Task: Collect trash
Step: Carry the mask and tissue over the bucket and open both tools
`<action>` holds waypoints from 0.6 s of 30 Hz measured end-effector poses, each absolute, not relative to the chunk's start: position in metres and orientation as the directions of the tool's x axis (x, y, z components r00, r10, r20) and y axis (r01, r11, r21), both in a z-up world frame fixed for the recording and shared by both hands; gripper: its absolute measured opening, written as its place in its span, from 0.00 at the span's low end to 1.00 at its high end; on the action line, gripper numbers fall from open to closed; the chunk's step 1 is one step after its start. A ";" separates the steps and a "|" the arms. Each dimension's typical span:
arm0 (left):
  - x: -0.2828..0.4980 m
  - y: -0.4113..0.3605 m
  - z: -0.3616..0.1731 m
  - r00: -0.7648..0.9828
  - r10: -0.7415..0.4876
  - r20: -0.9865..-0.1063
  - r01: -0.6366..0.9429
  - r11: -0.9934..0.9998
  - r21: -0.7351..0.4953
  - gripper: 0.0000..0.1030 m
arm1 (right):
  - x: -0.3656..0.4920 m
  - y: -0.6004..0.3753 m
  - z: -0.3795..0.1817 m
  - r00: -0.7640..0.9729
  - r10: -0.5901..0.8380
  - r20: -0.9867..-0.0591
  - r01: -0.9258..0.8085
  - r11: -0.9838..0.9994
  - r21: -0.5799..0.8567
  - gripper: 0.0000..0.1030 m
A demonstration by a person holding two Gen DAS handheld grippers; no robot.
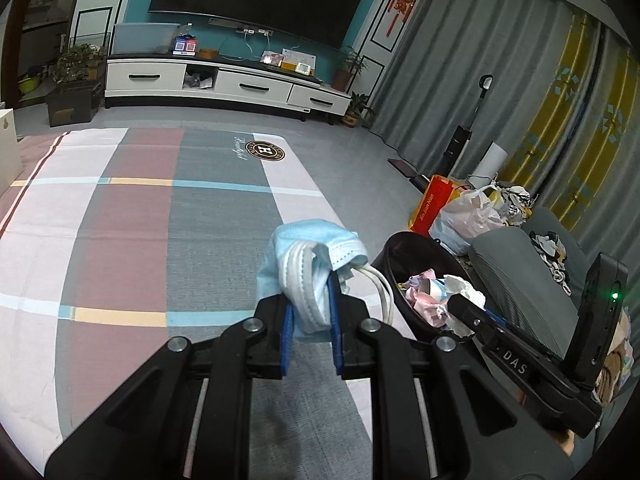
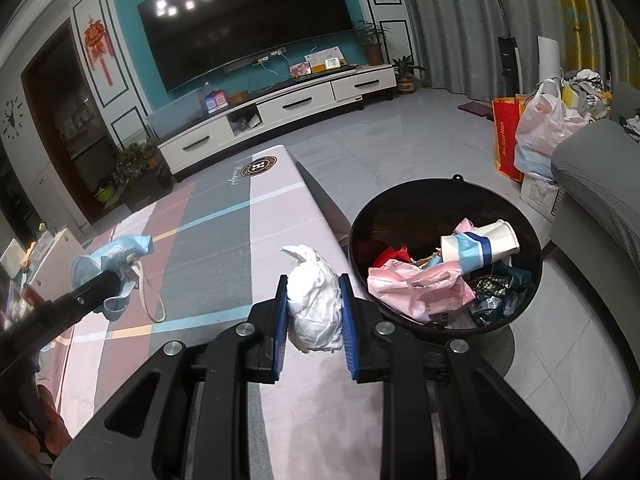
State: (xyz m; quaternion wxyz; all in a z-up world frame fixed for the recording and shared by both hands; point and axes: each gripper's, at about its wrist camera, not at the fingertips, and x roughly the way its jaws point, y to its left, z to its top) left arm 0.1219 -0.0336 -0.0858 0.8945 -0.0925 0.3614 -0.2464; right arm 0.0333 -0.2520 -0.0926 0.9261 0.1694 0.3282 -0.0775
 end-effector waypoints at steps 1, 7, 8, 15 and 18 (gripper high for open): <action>0.122 -0.034 -0.086 0.617 -0.508 -0.601 0.375 0.862 -0.342 0.16 | 0.033 -0.251 -0.093 0.772 -0.034 -0.634 0.256 0.931 0.261 0.24; 0.118 -0.036 -0.083 0.628 -0.501 -0.595 0.386 0.865 -0.320 0.16 | 0.035 -0.254 -0.095 0.776 -0.027 -0.630 0.250 0.930 0.268 0.24; 0.117 -0.036 -0.084 0.628 -0.499 -0.597 0.388 0.866 -0.316 0.16 | 0.035 -0.255 -0.095 0.777 -0.023 -0.629 0.247 0.931 0.270 0.24; 0.113 -0.058 -0.084 0.630 -0.471 -0.618 0.413 0.877 -0.247 0.16 | 0.029 -0.267 -0.097 0.790 -0.015 -0.613 0.236 0.930 0.281 0.24; 0.112 -0.071 -0.083 0.621 -0.476 -0.622 0.430 0.871 -0.237 0.16 | 0.025 -0.276 -0.098 0.795 -0.018 -0.606 0.239 0.928 0.286 0.24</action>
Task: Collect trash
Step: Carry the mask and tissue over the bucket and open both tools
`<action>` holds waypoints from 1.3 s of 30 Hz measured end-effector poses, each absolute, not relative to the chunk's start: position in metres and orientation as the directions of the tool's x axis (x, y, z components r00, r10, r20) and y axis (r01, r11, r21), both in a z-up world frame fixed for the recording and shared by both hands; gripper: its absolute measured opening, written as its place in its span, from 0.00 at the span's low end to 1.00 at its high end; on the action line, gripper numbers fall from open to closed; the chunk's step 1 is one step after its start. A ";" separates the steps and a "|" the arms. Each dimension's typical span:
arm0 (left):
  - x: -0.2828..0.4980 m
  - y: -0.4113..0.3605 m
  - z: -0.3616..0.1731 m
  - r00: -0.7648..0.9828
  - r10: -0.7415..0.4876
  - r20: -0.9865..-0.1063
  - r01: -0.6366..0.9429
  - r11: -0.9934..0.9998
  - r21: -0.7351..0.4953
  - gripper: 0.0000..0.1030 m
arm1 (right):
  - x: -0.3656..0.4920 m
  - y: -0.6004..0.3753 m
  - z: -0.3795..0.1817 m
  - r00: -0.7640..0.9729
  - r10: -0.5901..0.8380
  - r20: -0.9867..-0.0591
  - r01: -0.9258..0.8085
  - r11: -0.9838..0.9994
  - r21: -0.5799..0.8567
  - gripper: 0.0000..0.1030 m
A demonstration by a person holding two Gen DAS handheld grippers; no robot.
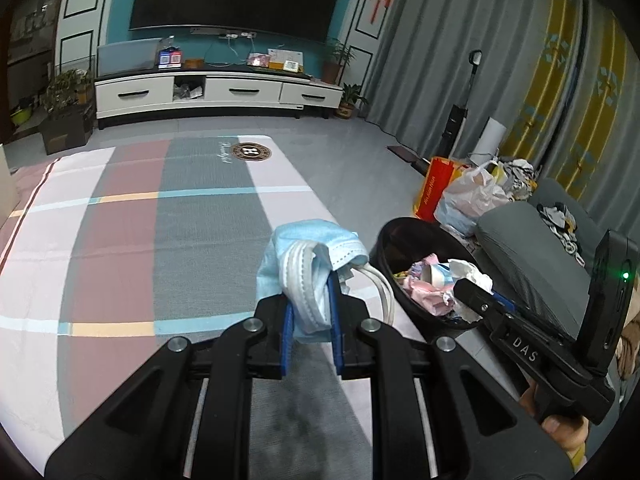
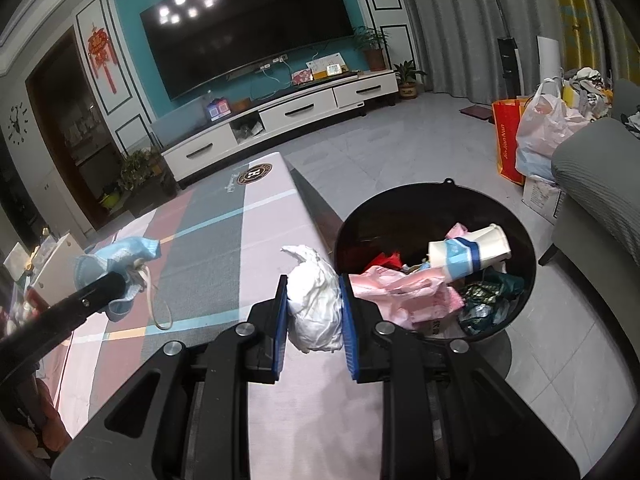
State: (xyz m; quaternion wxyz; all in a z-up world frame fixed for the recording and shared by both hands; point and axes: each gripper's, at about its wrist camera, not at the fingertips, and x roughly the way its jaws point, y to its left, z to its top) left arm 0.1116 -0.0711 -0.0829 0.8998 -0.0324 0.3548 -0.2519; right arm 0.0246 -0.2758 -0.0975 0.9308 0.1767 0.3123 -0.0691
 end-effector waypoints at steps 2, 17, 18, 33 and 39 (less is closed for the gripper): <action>0.111 -0.081 -0.084 0.612 -0.490 -0.621 0.444 0.862 -0.243 0.16 | 0.022 -0.283 -0.098 0.798 -0.024 -0.602 0.242 0.928 0.284 0.24; 0.114 -0.156 -0.097 0.574 -0.462 -0.676 0.488 0.856 -0.171 0.16 | 0.016 -0.333 -0.100 0.828 -0.029 -0.559 0.241 0.920 0.310 0.24; 0.114 -0.162 -0.096 0.575 -0.461 -0.676 0.492 0.855 -0.165 0.16 | 0.016 -0.339 -0.100 0.829 -0.027 -0.558 0.246 0.914 0.322 0.24; 0.131 -0.248 -0.101 0.562 -0.471 -0.680 0.567 0.818 -0.098 0.16 | 0.048 -0.391 -0.114 0.784 -0.081 -0.616 0.333 0.892 0.307 0.24; 0.160 -0.279 -0.119 0.516 -0.465 -0.720 0.580 0.808 -0.106 0.19 | 0.067 -0.411 -0.139 0.735 -0.079 -0.673 0.373 0.877 0.304 0.26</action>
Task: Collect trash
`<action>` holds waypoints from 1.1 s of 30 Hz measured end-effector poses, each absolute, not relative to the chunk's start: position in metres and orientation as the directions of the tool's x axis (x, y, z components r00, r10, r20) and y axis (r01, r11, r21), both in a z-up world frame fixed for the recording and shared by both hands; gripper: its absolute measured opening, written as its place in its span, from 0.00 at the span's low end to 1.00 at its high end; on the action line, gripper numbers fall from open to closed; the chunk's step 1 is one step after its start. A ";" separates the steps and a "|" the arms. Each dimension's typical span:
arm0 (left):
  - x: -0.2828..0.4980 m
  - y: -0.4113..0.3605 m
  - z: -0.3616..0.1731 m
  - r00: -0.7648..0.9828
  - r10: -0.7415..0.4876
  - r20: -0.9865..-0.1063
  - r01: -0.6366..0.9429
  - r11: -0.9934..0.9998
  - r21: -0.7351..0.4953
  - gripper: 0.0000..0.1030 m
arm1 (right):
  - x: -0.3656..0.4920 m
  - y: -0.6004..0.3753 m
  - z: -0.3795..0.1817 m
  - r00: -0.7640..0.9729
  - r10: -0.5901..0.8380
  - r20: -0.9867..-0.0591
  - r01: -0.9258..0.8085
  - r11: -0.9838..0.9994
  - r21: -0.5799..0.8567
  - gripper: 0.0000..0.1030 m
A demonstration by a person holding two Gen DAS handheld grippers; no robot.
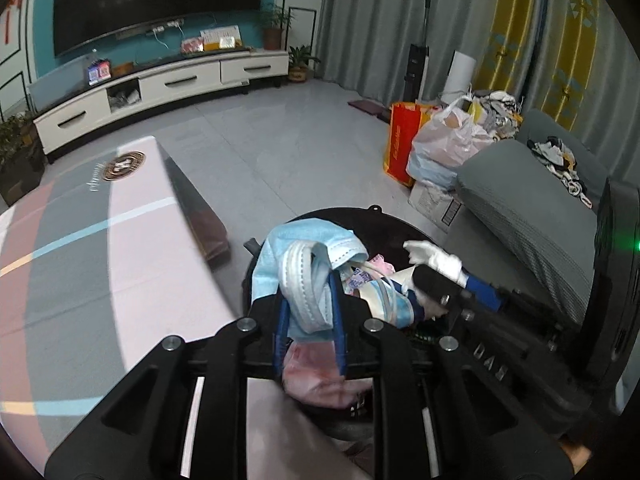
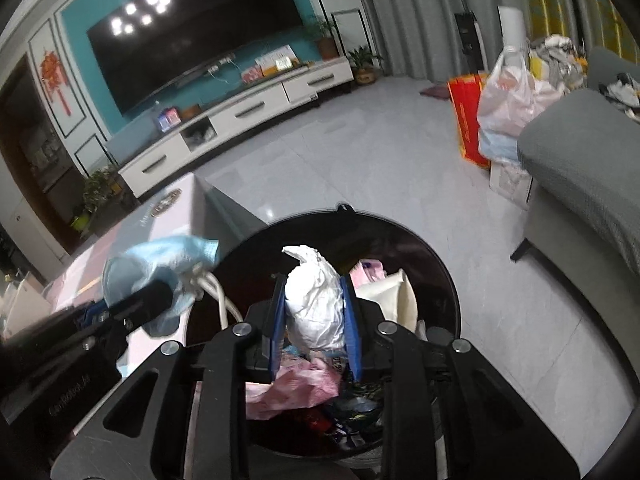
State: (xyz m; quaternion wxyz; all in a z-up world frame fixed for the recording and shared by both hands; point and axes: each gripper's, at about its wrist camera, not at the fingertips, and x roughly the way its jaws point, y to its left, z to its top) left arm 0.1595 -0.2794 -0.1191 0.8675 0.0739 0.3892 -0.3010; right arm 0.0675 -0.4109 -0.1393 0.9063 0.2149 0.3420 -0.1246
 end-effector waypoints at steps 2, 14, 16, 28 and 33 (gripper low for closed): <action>0.166 -0.289 -0.125 0.499 -0.465 -0.731 0.586 0.803 -0.112 0.22 | 0.071 -0.415 -0.148 0.719 -0.071 -0.692 0.382 0.872 0.307 0.28; 0.153 -0.273 -0.104 0.514 -0.434 -0.739 0.574 0.815 -0.079 0.88 | 0.046 -0.425 -0.125 0.728 -0.109 -0.677 0.420 0.851 0.316 0.68; 0.143 -0.264 -0.092 0.533 -0.419 -0.735 0.565 0.823 -0.059 0.93 | 0.034 -0.417 -0.111 0.727 -0.127 -0.674 0.420 0.860 0.291 0.74; 0.069 -0.212 0.005 0.644 -0.230 -0.730 0.456 0.881 0.124 0.97 | -0.037 -0.374 -0.023 0.645 -0.180 -0.742 0.434 0.886 0.162 0.97; 0.041 -0.199 0.028 0.718 -0.139 -0.682 0.385 0.896 0.223 0.97 | -0.059 -0.362 0.012 0.625 -0.259 -0.736 0.457 0.886 0.077 0.97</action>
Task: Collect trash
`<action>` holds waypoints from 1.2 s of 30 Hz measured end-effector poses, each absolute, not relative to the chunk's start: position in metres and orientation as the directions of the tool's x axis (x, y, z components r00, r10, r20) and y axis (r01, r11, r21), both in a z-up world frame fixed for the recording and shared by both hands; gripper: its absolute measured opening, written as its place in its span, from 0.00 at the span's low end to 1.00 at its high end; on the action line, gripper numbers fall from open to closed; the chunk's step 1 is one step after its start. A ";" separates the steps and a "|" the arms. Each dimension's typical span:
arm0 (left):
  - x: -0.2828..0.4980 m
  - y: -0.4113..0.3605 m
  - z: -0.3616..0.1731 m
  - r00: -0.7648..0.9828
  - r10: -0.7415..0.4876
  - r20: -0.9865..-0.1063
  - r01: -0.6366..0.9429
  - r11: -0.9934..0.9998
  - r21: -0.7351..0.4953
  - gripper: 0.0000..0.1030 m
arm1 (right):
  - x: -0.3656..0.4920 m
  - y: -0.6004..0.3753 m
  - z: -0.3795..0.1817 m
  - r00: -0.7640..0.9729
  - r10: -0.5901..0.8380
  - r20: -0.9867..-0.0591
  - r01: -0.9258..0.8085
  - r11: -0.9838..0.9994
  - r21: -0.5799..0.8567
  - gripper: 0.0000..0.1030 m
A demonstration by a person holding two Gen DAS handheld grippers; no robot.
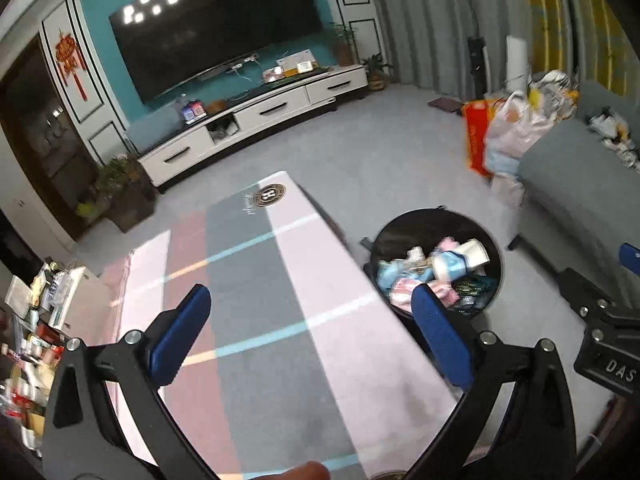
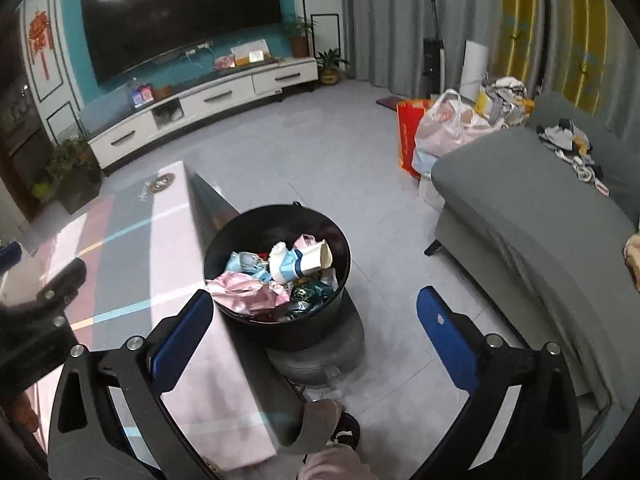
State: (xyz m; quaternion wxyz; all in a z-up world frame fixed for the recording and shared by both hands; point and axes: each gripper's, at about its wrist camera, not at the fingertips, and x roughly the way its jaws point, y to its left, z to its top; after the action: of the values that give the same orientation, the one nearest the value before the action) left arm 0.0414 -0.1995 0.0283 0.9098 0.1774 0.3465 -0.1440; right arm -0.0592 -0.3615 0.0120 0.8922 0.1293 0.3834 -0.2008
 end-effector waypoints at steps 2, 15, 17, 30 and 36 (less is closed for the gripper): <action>0.039 -0.190 0.036 0.700 -0.161 -0.695 0.386 0.905 0.179 0.97 | -0.065 -0.360 0.021 0.628 -0.269 -0.730 0.455 0.888 0.064 0.97; 0.026 -0.175 0.053 0.674 -0.195 -0.713 0.382 0.918 0.111 0.97 | -0.077 -0.350 0.044 0.633 -0.290 -0.718 0.447 0.894 0.033 0.97; 0.025 -0.175 0.053 0.669 -0.195 -0.717 0.382 0.918 0.107 0.97 | -0.077 -0.349 0.044 0.629 -0.294 -0.720 0.448 0.894 0.027 0.97; 0.024 -0.175 0.049 0.667 -0.186 -0.722 0.377 0.919 0.112 0.97 | -0.072 -0.345 0.041 0.619 -0.283 -0.733 0.436 0.900 0.021 0.97; 0.026 -0.172 0.050 0.665 -0.180 -0.724 0.368 0.924 0.108 0.97 | -0.070 -0.341 0.043 0.625 -0.287 -0.726 0.435 0.900 0.018 0.97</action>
State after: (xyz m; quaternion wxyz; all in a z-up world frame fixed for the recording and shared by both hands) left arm 0.0263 -0.1717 0.0495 0.9041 0.1233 0.3800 -0.1516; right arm -0.0704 -0.3414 0.0433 0.8961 0.0963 0.3836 -0.2015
